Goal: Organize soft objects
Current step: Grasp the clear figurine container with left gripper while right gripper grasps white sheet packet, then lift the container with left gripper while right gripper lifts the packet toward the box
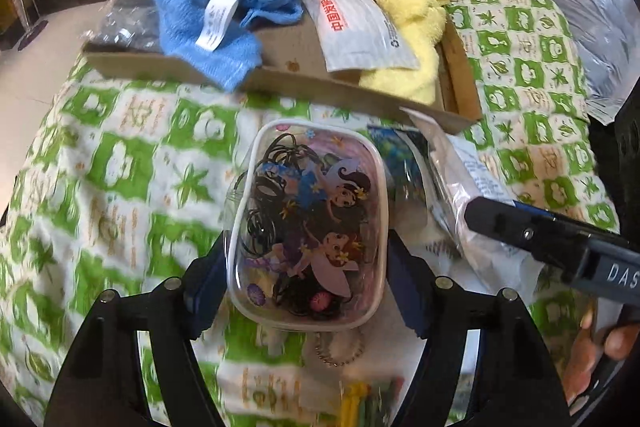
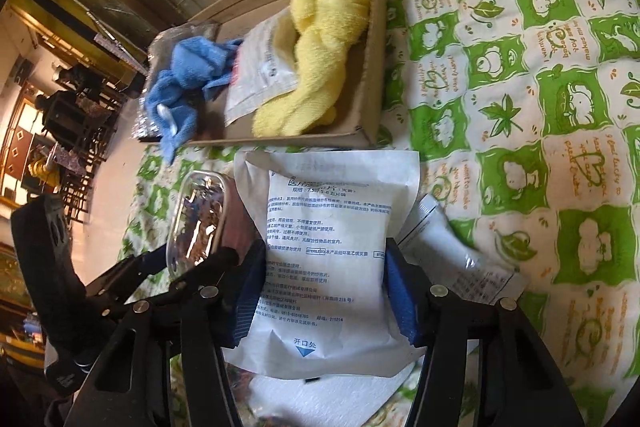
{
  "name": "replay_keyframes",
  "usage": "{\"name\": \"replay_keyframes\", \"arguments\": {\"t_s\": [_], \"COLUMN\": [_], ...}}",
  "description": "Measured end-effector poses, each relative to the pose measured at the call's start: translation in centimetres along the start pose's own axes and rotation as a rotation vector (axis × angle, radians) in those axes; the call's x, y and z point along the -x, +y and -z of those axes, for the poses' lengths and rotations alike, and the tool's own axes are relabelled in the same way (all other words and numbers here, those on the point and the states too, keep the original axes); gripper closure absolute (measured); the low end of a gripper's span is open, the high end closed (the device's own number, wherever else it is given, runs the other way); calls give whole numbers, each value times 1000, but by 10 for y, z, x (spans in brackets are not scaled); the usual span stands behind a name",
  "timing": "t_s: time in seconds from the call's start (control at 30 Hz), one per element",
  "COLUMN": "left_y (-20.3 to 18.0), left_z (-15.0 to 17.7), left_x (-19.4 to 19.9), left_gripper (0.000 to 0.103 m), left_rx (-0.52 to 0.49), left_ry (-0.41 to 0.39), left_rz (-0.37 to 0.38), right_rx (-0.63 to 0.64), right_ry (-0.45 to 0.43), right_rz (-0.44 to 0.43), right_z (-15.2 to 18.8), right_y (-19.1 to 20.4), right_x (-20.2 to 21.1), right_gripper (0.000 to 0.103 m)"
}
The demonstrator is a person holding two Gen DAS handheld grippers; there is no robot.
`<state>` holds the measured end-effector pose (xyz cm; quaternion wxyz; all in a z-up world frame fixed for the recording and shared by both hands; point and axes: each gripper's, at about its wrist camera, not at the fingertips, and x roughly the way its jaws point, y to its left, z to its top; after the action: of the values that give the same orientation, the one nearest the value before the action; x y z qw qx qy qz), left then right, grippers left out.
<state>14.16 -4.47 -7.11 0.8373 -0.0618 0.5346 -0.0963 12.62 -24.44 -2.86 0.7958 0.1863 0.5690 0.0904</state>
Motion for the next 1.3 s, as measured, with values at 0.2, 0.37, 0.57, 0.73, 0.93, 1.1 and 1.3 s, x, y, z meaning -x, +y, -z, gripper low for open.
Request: {"name": "replay_keyframes", "arguments": {"t_s": [0.2, 0.37, 0.57, 0.73, 0.93, 1.1, 1.3], "left_y": [14, 23, 23, 16, 14, 16, 17], "left_z": [14, 22, 33, 31, 31, 30, 25], "left_x": [28, 51, 65, 67, 69, 67, 62], "left_gripper": [31, 31, 31, 31, 31, 31, 31], "left_rx": [33, 65, 61, 60, 60, 61, 62], "left_ry": [-36, -67, -77, -84, -90, -83, -77], "left_rz": [9, 22, 22, 25, 26, 29, 32], "right_rx": [6, 5, 30, 34, 29, 28, 23], "right_ry": [-36, -42, -42, -48, -55, -61, -71], "right_rz": [-9, -7, 2, 11, 12, 7, -1], "right_z": [9, 18, 28, 34, 37, 39, 37], "right_y": [1, 2, 10, 12, 12, 11, 10], "right_x": [16, 21, 28, 33, 35, 39, 43], "right_gripper": [47, 47, 47, 47, 47, 47, 47]}}
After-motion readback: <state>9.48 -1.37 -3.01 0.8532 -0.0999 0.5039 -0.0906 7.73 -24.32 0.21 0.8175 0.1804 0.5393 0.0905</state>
